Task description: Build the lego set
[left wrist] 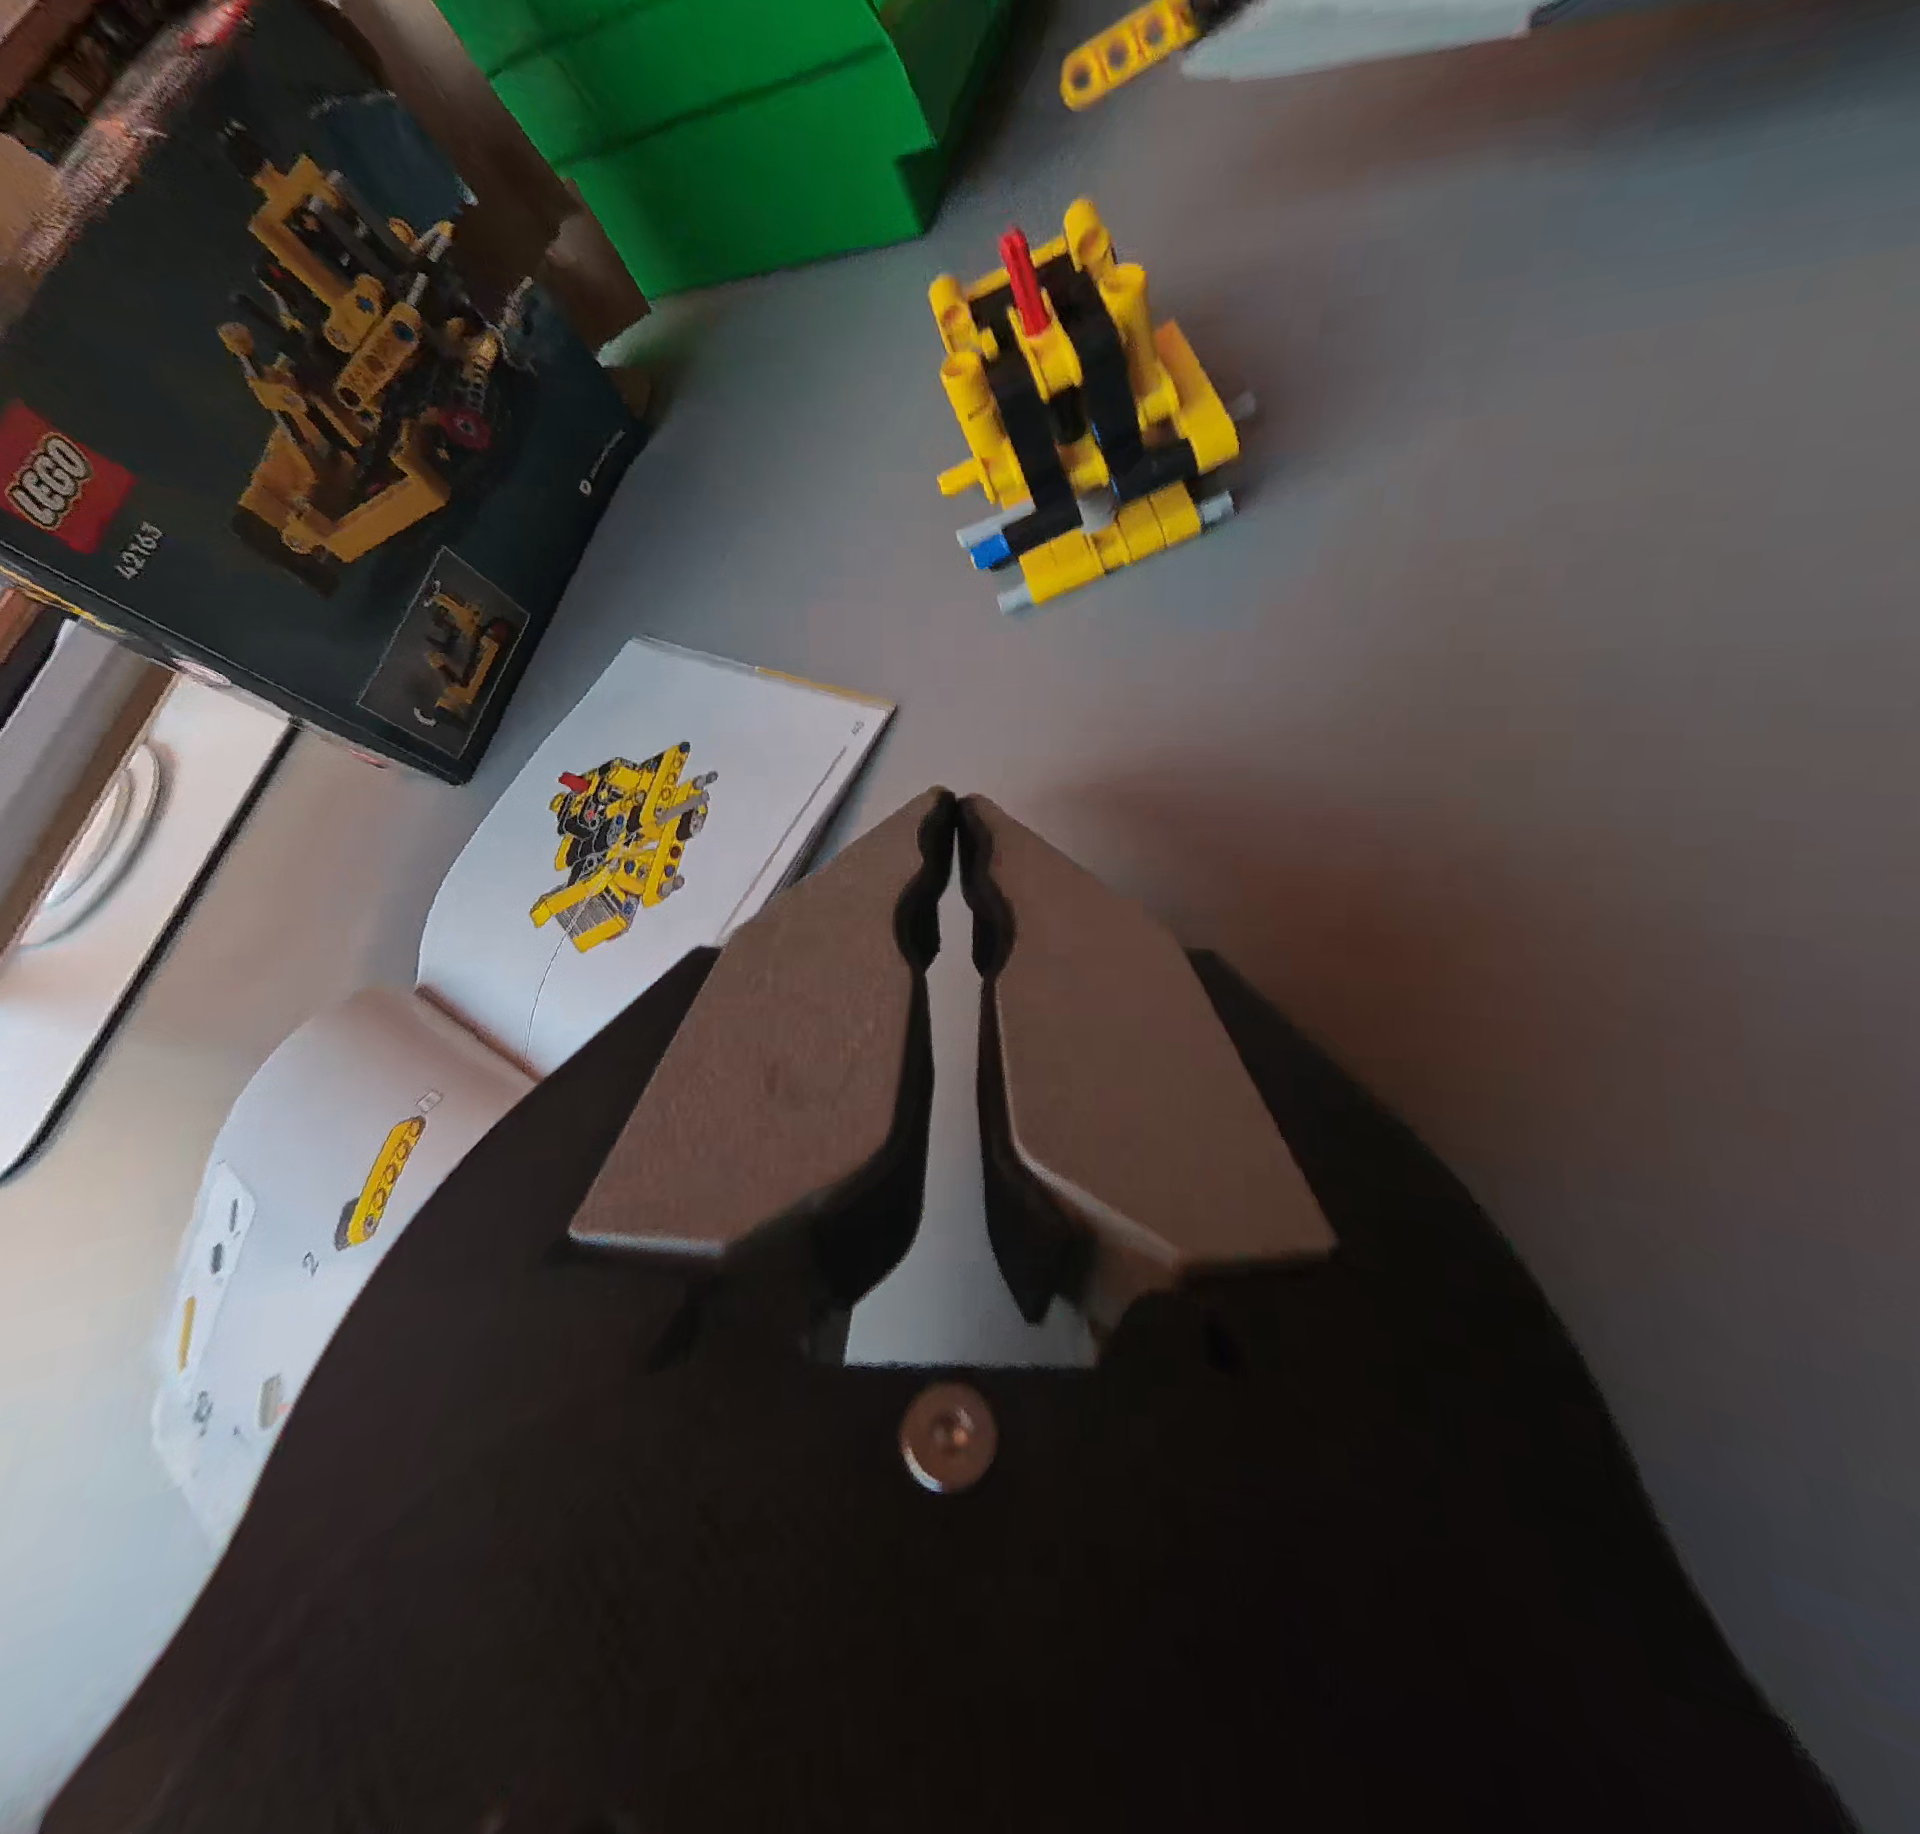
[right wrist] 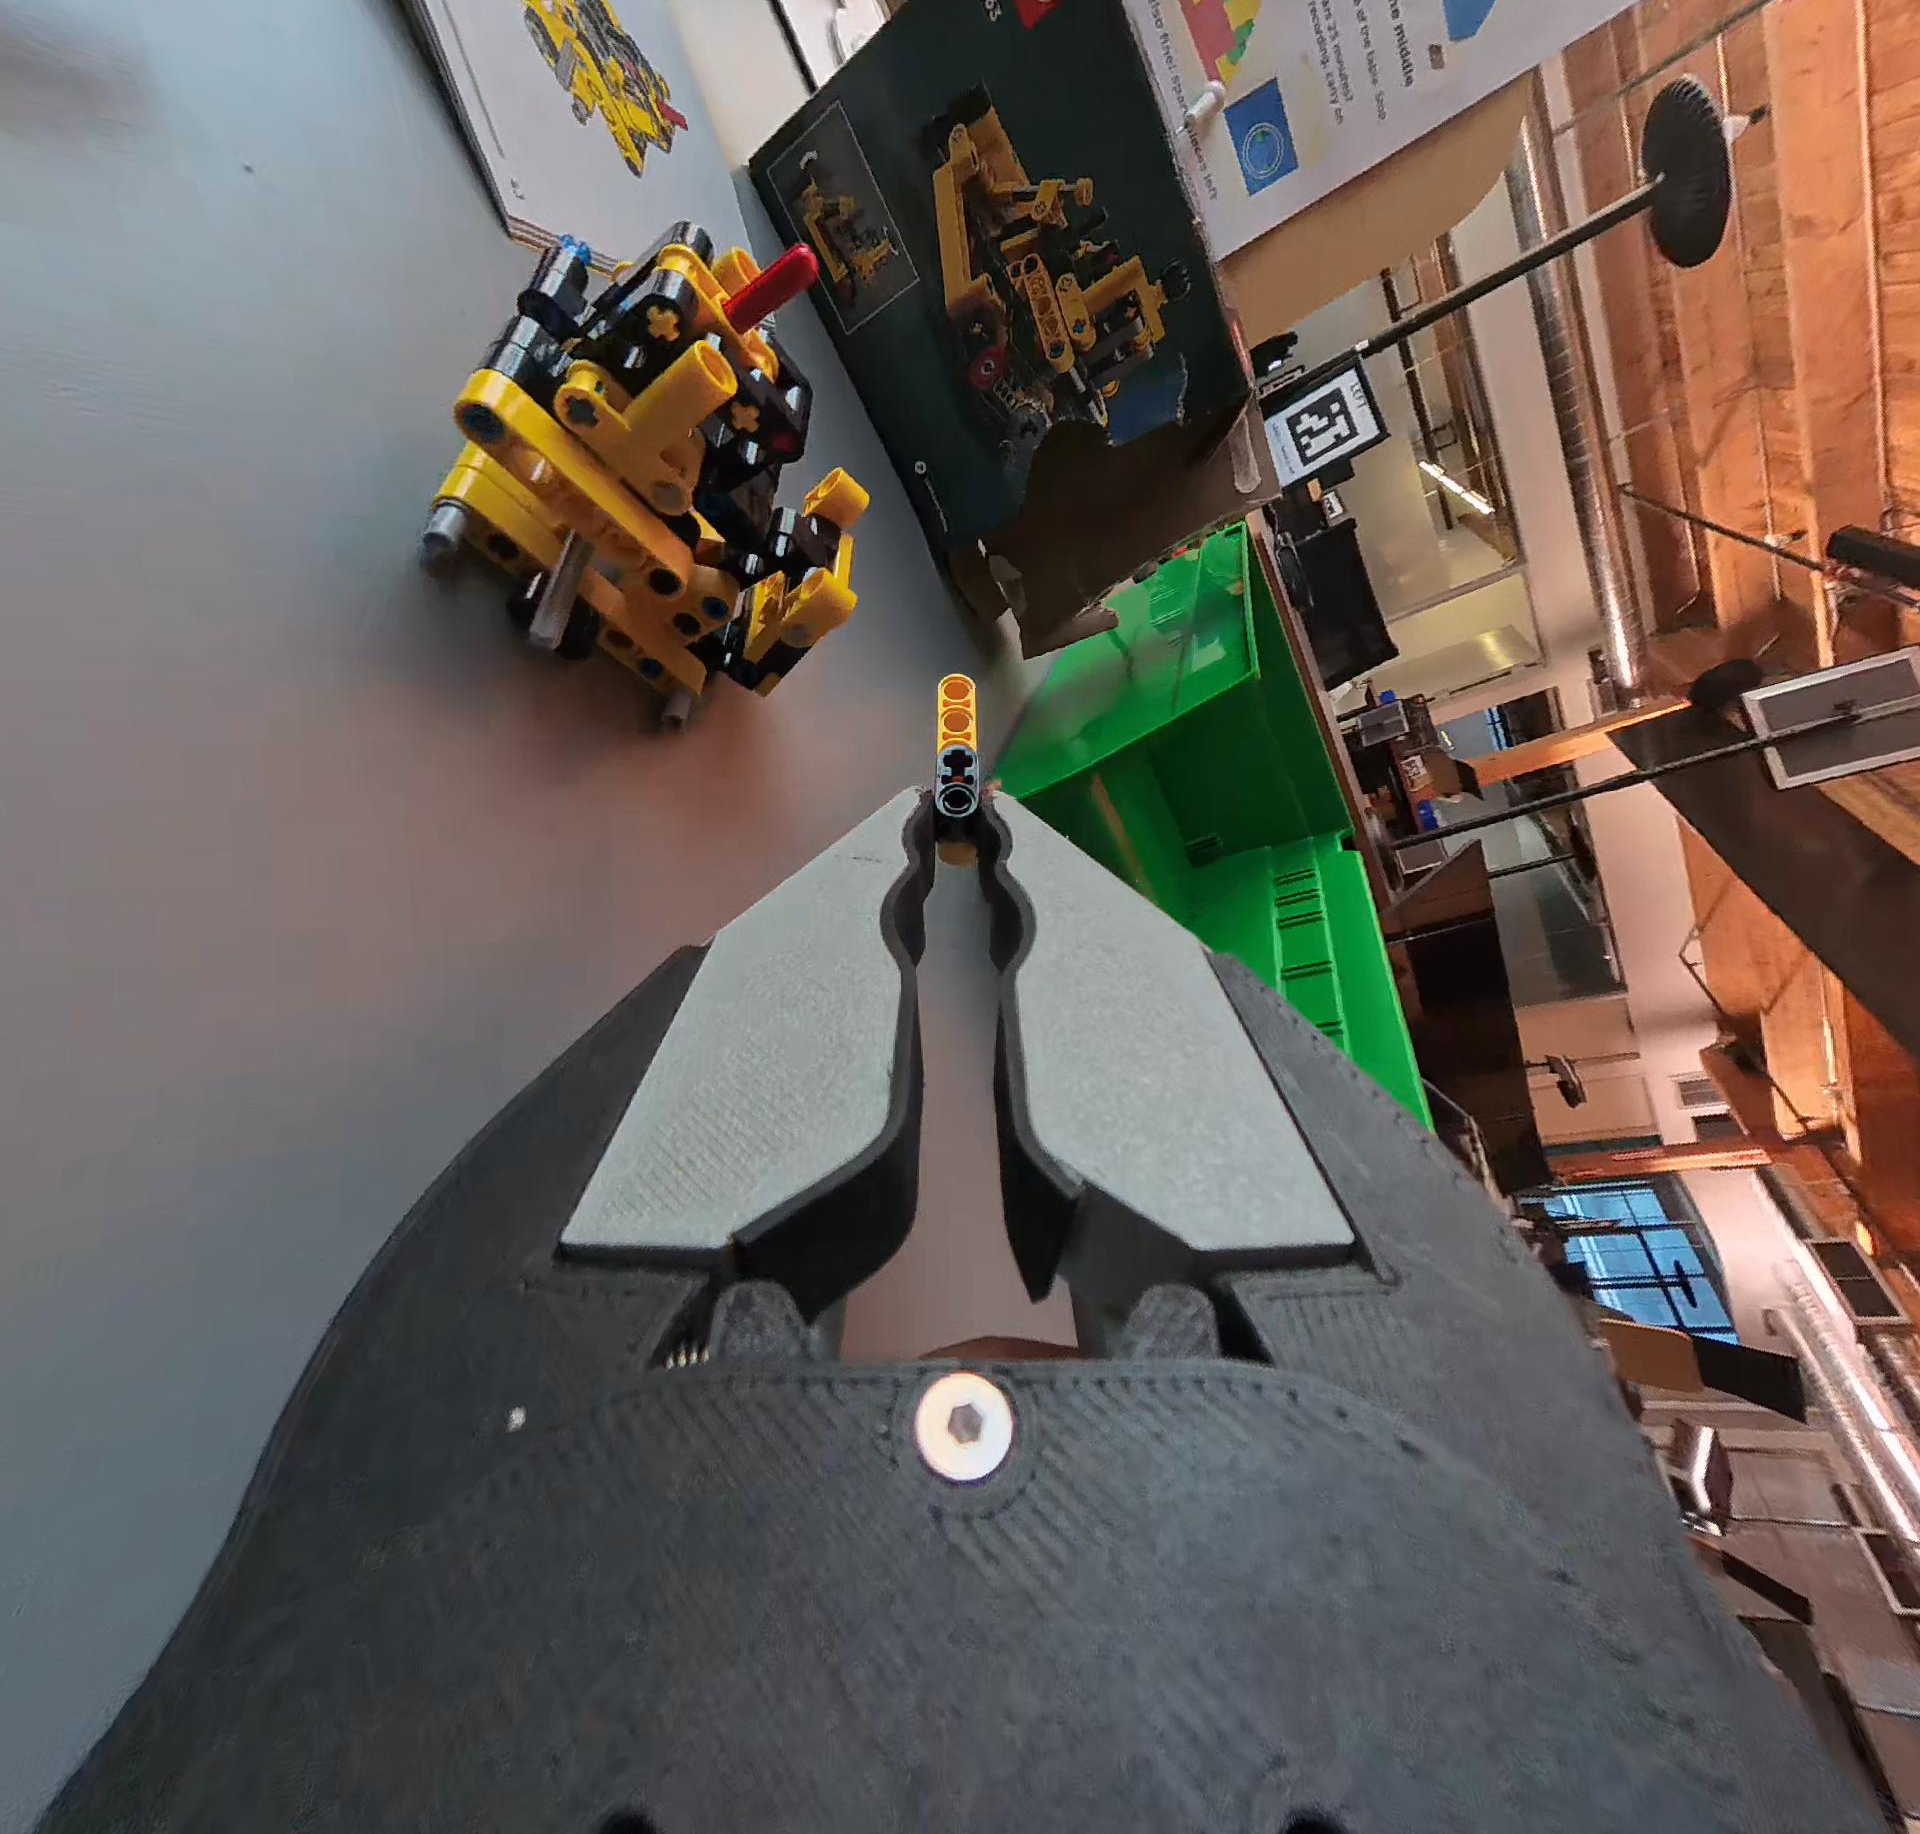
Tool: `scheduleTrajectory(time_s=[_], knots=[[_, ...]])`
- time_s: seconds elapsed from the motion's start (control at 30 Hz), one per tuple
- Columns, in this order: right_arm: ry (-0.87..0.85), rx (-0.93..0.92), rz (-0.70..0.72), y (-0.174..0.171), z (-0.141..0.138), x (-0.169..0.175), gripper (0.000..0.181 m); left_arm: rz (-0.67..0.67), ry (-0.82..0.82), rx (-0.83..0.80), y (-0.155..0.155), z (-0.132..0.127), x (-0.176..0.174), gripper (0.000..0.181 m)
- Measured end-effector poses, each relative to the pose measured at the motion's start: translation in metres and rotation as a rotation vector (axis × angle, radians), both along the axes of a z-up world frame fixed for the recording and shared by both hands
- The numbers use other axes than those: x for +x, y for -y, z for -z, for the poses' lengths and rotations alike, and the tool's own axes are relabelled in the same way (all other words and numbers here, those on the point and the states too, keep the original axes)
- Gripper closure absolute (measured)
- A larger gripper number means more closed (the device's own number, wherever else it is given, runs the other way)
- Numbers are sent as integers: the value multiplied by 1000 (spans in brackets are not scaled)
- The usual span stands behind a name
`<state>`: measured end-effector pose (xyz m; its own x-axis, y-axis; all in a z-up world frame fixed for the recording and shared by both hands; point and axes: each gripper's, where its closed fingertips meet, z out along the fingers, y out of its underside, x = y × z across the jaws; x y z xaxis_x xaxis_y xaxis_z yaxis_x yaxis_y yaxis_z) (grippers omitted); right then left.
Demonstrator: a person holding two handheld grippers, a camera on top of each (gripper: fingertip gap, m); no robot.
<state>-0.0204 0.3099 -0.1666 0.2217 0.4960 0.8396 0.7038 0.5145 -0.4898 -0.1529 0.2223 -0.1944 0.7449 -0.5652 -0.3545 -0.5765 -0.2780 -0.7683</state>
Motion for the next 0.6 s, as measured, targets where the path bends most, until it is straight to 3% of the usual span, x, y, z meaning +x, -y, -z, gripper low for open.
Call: scheduleTrajectory(time_s=[0.4,0.6], knots=[[35,-97,-63,11,16,-5,177,-114,217,26,-37,-21,16,181],[52,-111,-79,10,20,-12,177,-89,200,-19,-42,-14,26,181]])
